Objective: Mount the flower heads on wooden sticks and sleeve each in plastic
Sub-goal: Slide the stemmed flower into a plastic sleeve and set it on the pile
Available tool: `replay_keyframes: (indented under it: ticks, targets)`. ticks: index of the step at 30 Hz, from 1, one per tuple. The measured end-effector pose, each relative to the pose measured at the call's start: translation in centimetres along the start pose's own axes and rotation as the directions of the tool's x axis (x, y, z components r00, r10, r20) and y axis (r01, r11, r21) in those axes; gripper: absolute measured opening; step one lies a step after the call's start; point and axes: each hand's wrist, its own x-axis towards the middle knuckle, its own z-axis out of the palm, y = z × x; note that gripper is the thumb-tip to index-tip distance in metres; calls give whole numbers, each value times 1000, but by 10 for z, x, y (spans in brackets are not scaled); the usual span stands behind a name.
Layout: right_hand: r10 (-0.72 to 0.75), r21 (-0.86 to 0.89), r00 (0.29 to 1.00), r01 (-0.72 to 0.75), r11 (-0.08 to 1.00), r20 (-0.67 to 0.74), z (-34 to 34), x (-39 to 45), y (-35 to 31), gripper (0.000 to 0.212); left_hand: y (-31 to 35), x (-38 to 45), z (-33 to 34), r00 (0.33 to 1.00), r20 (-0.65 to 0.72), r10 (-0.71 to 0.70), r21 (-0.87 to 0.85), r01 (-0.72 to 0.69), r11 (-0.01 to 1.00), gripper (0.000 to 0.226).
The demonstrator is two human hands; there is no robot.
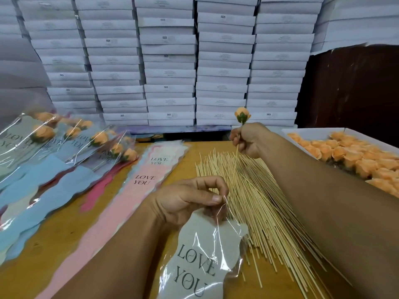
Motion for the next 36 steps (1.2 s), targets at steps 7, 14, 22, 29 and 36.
replay_keyframes:
  ticks: [7, 14, 22, 29, 36]
  targets:
    - [33, 92, 991, -45, 995, 130, 0, -27, 13, 10, 1, 3, -1, 998, -62, 14, 18, -13, 1000, 25]
    - [19, 175, 960, -71, 982, 280, -1, -74, 36, 14, 0, 5, -1, 979, -198, 50, -23, -56, 998, 9]
    - [-37, 15, 898, 34, 999, 438, 1, -100, 61, 18, 0, 12, -2, 877, -424, 227, 20, -242, 970, 8]
    - [-41, -2, 905, 46, 999, 424, -15, -94, 57, 46, 1, 11, 1, 859, -436, 267, 114, -242, 964, 18]
    - [-205, 352, 935, 95, 931, 291, -25, -85, 57, 27, 1, 11, 6, 938, -304, 164, 143, -126, 982, 11]
